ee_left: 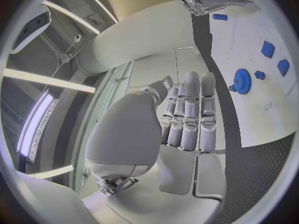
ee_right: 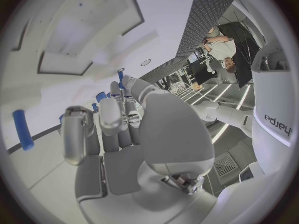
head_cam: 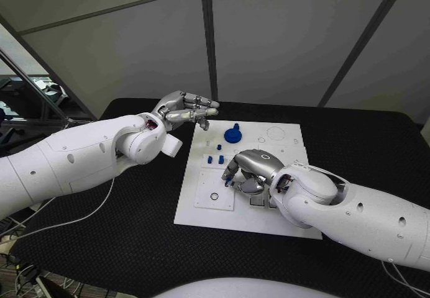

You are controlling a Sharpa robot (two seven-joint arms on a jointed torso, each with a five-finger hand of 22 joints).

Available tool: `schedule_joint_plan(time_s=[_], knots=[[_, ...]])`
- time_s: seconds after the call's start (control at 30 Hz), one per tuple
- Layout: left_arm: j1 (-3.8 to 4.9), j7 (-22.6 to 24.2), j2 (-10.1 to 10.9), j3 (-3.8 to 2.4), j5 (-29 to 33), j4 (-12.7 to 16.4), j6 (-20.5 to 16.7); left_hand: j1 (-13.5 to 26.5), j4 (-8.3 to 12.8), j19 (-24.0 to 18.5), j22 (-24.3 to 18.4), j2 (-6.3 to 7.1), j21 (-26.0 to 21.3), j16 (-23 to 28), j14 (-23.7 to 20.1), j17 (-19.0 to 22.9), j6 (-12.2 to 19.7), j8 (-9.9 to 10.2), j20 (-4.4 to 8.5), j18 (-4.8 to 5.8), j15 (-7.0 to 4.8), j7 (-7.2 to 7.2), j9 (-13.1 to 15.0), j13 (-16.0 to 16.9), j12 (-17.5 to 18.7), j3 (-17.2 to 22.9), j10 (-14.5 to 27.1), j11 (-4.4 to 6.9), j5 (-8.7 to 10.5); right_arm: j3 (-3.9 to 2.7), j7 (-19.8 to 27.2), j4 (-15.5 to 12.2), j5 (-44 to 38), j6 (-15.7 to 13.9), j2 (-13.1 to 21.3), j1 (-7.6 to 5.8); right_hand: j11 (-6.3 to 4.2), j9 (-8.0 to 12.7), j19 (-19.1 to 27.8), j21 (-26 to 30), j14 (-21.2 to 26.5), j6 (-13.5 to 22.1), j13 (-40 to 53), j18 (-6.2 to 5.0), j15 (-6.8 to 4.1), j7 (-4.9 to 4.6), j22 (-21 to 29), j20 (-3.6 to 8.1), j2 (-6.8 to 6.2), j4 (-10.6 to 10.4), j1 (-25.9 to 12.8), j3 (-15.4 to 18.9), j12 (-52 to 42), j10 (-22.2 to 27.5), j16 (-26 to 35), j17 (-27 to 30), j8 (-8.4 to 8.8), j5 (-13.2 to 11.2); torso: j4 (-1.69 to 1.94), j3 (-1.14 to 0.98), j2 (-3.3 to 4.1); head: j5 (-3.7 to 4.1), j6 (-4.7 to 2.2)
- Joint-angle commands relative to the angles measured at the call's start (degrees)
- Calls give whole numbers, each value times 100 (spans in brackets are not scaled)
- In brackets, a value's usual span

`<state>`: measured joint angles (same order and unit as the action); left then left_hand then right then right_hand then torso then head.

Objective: Assemble the parts on the task board

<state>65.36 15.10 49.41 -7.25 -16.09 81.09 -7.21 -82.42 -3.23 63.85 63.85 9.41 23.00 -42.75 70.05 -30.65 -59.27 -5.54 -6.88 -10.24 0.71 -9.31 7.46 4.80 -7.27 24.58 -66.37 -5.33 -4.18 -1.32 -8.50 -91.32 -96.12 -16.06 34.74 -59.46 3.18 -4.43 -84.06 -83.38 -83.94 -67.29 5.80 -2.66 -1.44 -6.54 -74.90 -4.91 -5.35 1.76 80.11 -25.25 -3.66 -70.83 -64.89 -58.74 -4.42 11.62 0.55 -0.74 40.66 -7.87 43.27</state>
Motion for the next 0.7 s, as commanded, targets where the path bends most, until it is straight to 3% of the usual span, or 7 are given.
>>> schedule_joint_plan(time_s=[0.03, 0.7], knots=[[10, 64, -10, -5, 44, -6, 74, 51, 11, -39, -5, -21, -32, 33, -14, 5, -6, 37, 2, -14, 26, -29, 9, 5, 23, 2, 5, -46, -26, 3, 2, 0, -101, 143, -12, 1, 23, -1, -240, -38, -70, 14, -3, 82, -17, -31, -867, 41, 8, 25, -45, -4, 20, 12, -38, -5, 26, 18, 6, 0, -4, -19, 28], [10, 39, -10, -5, 44, -36, 94, 57, 10, -39, -12, -24, -41, 44, -14, 9, -4, 43, 1, -13, 28, -30, 10, 5, 25, 1, 7, -47, -27, 6, -108, 39, -287, 320, -49, 30, 41, 10, -224, -10, -66, 52, -38, 74, -4, -45, -839, 33, -22, 58, -108, -9, 23, 64, -21, 32, 56, 6, 4, 5, -4, -56, 87]])
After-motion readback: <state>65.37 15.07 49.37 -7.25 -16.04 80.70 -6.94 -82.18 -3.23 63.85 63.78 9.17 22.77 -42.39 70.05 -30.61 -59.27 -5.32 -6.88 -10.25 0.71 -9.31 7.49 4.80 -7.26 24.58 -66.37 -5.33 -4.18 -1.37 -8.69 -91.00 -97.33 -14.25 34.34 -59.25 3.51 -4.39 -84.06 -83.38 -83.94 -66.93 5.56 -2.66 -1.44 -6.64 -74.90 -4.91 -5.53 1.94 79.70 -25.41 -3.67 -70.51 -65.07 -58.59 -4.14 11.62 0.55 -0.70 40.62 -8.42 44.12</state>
